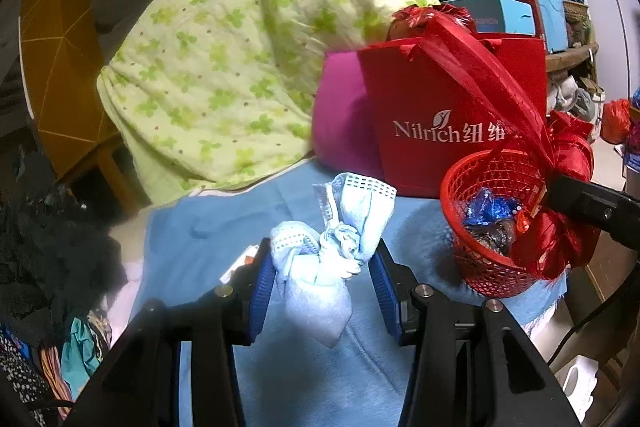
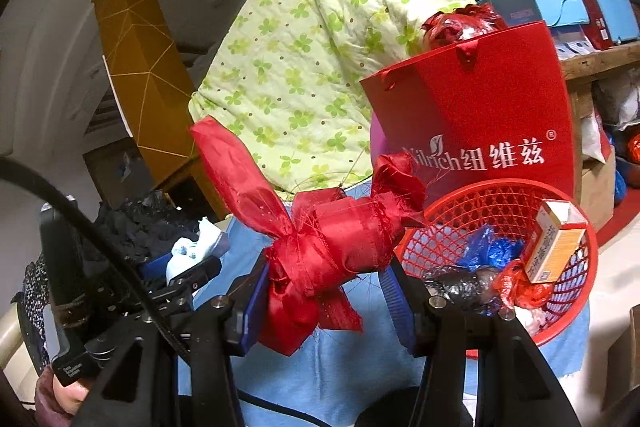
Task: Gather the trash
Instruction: 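Carry the white mask and red ribbon bow over the red basket, then open the left tool over the basket while the right tool releases the ribbon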
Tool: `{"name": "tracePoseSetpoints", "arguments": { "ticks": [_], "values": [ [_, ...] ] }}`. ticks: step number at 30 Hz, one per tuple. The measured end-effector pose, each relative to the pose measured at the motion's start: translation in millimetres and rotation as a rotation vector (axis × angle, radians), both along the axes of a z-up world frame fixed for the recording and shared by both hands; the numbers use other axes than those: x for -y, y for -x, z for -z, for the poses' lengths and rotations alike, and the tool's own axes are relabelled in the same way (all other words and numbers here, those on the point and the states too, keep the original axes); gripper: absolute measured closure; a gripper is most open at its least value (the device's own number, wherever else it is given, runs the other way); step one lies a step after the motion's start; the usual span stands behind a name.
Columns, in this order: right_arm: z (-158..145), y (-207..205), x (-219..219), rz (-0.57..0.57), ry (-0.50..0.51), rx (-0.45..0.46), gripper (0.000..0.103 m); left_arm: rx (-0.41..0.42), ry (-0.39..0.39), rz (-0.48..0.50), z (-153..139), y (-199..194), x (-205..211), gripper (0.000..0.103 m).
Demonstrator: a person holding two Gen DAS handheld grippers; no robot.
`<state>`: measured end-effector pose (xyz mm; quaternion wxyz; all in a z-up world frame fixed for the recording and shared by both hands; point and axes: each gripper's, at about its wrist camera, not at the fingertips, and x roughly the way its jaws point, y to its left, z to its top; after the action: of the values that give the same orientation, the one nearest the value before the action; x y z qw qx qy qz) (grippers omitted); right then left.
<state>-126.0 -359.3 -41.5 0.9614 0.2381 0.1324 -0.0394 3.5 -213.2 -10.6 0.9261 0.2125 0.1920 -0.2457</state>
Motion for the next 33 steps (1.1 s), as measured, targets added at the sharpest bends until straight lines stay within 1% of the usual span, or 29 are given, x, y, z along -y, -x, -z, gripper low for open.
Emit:
{"name": "tracePoseSetpoints", "arguments": {
  "ticks": [17,25,27,33],
  "values": [
    [3,25,33,0.080,-0.040,0.020,0.046,0.016,-0.054,0.079,0,18,42,0.054],
    [13,38,58,0.155,-0.075,0.009,0.046,0.011,-0.082,0.140,3,23,71,0.053],
    [18,43,66,0.182,-0.083,0.005,0.046,-0.011,-0.083,0.165,6,23,79,0.053],
    [38,55,99,0.261,-0.159,-0.017,0.046,-0.125,-0.071,0.256,18,19,107,0.053]
  ]
}}
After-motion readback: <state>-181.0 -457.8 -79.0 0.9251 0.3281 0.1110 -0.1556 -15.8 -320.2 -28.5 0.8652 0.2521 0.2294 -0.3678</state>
